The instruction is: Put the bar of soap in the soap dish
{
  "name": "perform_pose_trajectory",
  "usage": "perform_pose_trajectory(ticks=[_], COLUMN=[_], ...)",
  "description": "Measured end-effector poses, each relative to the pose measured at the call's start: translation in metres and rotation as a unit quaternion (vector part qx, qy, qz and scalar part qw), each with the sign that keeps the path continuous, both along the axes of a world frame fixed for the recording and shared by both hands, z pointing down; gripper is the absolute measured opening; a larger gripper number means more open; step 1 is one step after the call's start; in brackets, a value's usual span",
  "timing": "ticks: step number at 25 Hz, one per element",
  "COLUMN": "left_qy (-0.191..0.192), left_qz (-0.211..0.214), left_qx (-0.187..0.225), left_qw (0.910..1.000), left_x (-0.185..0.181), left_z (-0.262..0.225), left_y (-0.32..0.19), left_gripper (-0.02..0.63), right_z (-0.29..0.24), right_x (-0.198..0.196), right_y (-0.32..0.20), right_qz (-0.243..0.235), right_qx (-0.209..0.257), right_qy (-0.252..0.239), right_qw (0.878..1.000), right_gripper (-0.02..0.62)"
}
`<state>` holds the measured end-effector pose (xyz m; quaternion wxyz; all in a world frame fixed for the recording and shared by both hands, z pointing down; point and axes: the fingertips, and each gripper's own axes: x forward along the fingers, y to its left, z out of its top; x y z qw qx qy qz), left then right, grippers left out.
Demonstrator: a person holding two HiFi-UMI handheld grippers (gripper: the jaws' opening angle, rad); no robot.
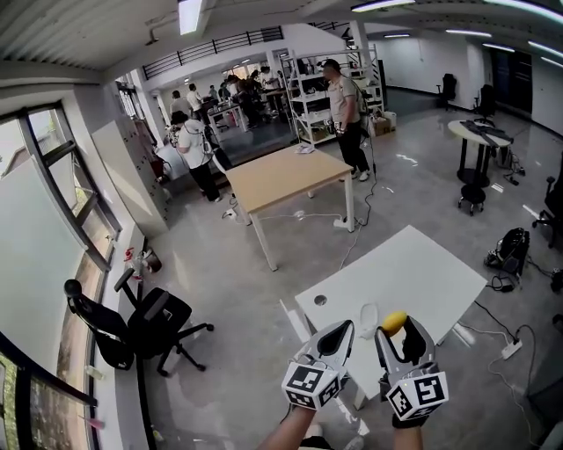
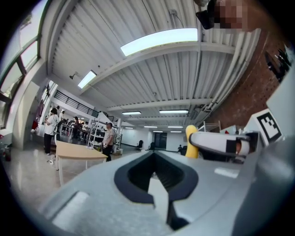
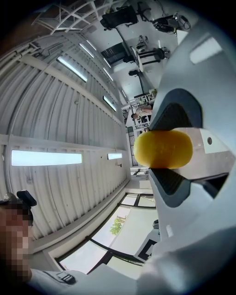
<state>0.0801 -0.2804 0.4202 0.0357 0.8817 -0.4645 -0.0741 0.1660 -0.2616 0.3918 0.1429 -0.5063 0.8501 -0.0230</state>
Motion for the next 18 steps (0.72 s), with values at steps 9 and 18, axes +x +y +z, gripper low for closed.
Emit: perform_pose_trajectory(ticks=[9, 18], left_qy=[-0.002, 0.023], left_qz=[0.003, -0.004], left_qx=[-0.009, 0.017], left_qw=[0.9999, 0.9996], left_x=[0.008, -0.013], left_z=[0.014, -0.006], left_y=[-0.047, -0.116], left_gripper=[0.0, 0.002], right_z=[0.011, -0.011], right_x=[0.004, 0.001], right_y=[-0.047, -0.112], right_qz=[0.003, 0.025], right_qx=[-0.008, 0.007], right_qy=[0.006, 0.023], right_qw=[1.0, 0.999], right_gripper=[0.261, 0.261])
